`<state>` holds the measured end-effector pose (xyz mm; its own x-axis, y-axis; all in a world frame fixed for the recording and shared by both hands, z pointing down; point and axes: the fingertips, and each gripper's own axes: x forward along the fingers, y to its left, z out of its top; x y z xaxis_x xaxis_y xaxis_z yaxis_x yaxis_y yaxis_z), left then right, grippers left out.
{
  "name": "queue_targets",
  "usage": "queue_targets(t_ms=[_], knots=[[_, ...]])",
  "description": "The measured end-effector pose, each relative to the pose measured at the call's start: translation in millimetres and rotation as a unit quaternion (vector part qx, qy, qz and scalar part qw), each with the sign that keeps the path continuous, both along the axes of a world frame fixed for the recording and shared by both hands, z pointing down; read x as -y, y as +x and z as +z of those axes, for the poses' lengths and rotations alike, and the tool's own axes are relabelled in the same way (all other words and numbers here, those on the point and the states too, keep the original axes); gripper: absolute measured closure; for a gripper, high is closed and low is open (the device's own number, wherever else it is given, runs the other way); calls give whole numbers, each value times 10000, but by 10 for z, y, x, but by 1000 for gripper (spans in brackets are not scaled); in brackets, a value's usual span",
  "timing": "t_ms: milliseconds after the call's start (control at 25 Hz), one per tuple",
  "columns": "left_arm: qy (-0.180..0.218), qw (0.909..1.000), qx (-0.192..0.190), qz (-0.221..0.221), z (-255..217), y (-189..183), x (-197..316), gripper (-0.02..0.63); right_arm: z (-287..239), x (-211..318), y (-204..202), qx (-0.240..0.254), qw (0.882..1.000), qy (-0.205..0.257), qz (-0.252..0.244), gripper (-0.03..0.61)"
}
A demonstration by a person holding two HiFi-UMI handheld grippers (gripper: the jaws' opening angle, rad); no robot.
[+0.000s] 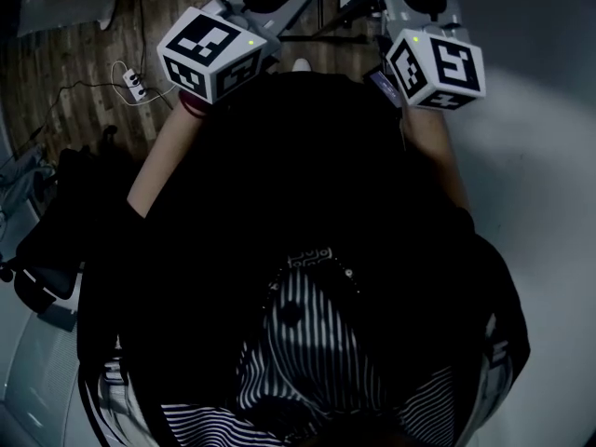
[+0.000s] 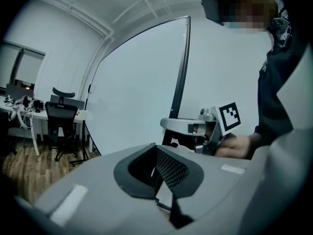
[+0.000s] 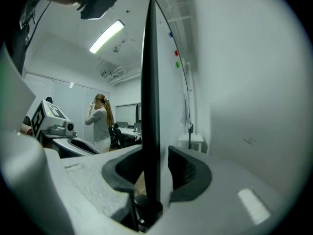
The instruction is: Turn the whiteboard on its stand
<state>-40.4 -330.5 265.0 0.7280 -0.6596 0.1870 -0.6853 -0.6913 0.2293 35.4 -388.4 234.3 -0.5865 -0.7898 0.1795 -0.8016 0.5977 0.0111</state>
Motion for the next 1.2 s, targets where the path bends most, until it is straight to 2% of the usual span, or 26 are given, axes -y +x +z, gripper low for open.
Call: queue_targets(t_ms=[80,200,240,440,760,920,1000,1080,1200], knots=[[37,10000,-54,40,-48,15,-110,626,-160,-268,89,152,9993,330,-43,446],[142,9996,-262,-8,-140,25,-111,624,-156,-552,264,509,9974,492,-125,523],[218,9993,-296,0,-177,51,-93,624,-142,-632,318,520,9971,518,-178,572],[610,9972,-429,34,-403,144,-82,624,-167,-907,197,95,9962,500,-707,577],[777,9913,-545,-915,-448,-207,-330,626,-58,-1100,-413,254,9856,216,-1656,577],[743,9857,-367,-1468,-179,-569,-646,626,263,-1227,-724,567,9757,110,-2113,577],[711,9838,-245,-1629,52,-708,-777,626,440,-1308,-865,600,9735,102,-2205,577],[503,9828,-144,-1773,343,-861,-930,626,639,-1431,-1017,594,9719,20,-2278,577],[401,9806,-157,-1911,607,-1069,-1260,626,928,-1709,-1245,585,9673,-183,-2462,577]])
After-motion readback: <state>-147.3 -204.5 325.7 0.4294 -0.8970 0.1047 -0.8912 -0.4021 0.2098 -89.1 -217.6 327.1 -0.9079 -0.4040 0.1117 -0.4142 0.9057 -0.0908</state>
